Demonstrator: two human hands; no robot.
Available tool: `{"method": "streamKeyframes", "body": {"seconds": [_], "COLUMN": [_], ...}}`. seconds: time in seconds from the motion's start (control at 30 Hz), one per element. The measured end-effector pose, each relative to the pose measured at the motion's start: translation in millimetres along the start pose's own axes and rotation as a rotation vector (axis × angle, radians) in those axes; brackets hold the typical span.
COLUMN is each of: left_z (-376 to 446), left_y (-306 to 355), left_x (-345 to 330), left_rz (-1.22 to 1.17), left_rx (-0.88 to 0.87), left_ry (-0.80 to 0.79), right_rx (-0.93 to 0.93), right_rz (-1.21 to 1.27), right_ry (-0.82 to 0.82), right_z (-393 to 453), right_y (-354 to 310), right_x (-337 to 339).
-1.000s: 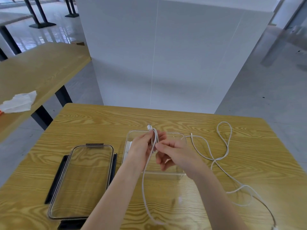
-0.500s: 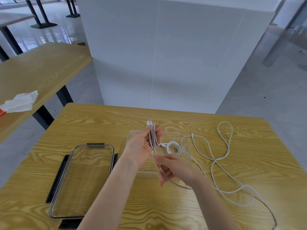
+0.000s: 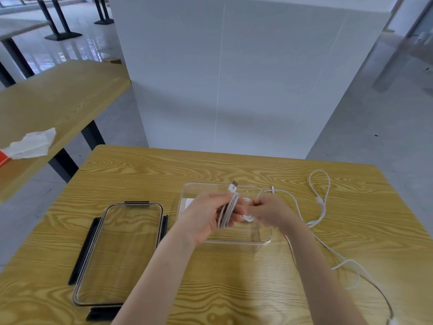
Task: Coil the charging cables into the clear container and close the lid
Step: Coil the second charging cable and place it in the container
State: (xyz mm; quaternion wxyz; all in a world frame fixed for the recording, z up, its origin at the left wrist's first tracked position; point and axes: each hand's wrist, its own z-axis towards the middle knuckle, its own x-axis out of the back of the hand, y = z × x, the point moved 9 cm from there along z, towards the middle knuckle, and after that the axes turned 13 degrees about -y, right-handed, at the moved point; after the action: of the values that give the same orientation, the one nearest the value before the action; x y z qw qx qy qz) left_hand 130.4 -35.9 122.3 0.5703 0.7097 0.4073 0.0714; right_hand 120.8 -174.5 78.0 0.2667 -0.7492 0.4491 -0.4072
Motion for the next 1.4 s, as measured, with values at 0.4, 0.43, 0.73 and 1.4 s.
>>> {"method": "streamKeyframes", "body": {"seconds": [0.4,0.43,0.73,1.4], "left_z": [8.9,10.1,24.3,8.4], "left_y": [2.4,1.4,-1.4,13.8], "left_x": [22.0,25.9,36.8,-3.1], "left_rz": [0.14,0.126,-0.534,-0.451], "left_rx": [-0.135,-0.134,-0.279,-0.269], "left_ry": [0.368,0.39,0.242,-0.16], "right_rx": [0.383,0.401,0.329,0.256], "right_rz": [0.108,0.139,0.374,0.25], "right_ry": [0.223,0.205,-0.182,0.047], "right_z": [-37.5,-36.2,-18.0,-1.7], "right_y": [-69.4,-68.6,-35.6,4.9], "right_x": [-10.3,-14.5,-55.5,0.1]}}
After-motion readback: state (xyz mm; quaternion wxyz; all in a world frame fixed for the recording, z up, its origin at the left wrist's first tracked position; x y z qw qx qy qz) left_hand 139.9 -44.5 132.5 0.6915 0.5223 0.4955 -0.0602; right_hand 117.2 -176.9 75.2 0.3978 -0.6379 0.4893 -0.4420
